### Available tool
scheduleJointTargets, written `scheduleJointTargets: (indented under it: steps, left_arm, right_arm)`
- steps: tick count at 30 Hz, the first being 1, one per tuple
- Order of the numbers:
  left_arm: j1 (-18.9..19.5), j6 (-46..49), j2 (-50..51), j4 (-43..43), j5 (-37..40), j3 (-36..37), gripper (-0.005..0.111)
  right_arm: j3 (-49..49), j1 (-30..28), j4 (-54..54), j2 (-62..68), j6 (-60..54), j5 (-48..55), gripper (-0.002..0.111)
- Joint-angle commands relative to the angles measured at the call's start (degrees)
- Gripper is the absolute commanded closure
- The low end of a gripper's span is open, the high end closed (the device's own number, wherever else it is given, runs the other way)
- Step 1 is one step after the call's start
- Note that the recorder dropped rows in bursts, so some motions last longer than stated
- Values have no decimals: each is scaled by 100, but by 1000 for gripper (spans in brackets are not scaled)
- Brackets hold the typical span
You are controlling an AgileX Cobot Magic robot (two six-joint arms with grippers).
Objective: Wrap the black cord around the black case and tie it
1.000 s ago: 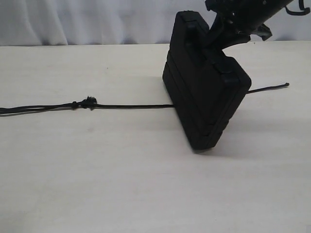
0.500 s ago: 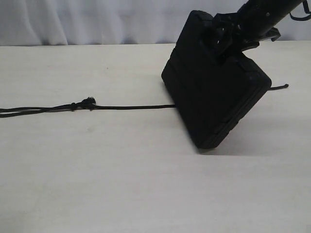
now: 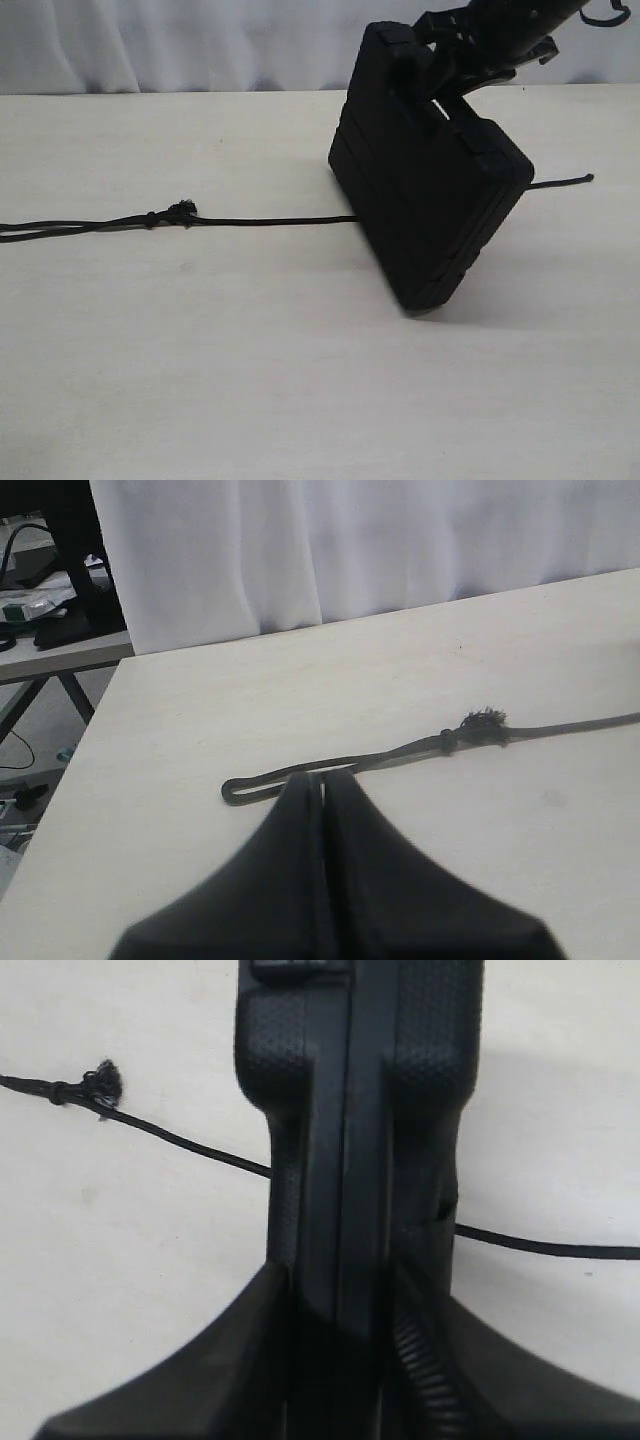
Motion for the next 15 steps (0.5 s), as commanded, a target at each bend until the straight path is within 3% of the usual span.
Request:
scheduleJointTargets:
  steps: [1,7,15]
  left_arm:
    - [6,-3,-13,-8,-28,12,107]
    - [6,-3,-13,-8,-28,12,107]
    - [6,-3,-13,-8,-28,12,107]
  right_arm:
    - [-17,157,-303,-22,123,-119,77]
    - [-17,314,-664,1,274,-119,84]
    - [-28,314,-579,-58,288,-142,84]
